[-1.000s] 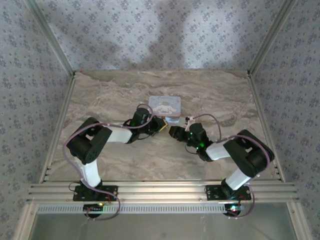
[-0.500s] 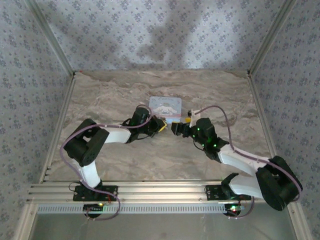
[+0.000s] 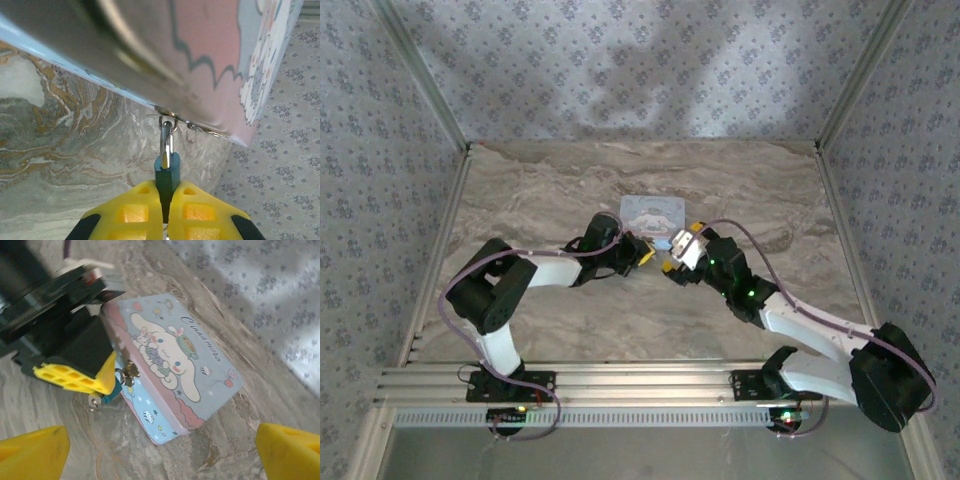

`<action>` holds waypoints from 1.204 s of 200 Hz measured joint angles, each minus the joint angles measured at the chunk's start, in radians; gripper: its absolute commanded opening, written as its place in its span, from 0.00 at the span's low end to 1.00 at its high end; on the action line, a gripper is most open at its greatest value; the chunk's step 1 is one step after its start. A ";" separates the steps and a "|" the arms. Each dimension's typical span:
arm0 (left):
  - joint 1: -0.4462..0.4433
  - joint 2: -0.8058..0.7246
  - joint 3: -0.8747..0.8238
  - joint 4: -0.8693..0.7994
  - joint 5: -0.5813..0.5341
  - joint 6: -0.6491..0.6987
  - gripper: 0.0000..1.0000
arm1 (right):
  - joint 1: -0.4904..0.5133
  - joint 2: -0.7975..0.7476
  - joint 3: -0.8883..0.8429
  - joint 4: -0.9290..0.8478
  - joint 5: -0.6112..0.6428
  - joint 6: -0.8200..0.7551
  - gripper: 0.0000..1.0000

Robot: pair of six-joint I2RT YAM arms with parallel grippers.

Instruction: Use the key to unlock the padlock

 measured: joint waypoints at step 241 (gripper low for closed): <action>-0.013 0.000 0.004 0.001 0.029 -0.096 0.00 | 0.092 0.389 -0.035 0.323 0.049 -0.285 0.48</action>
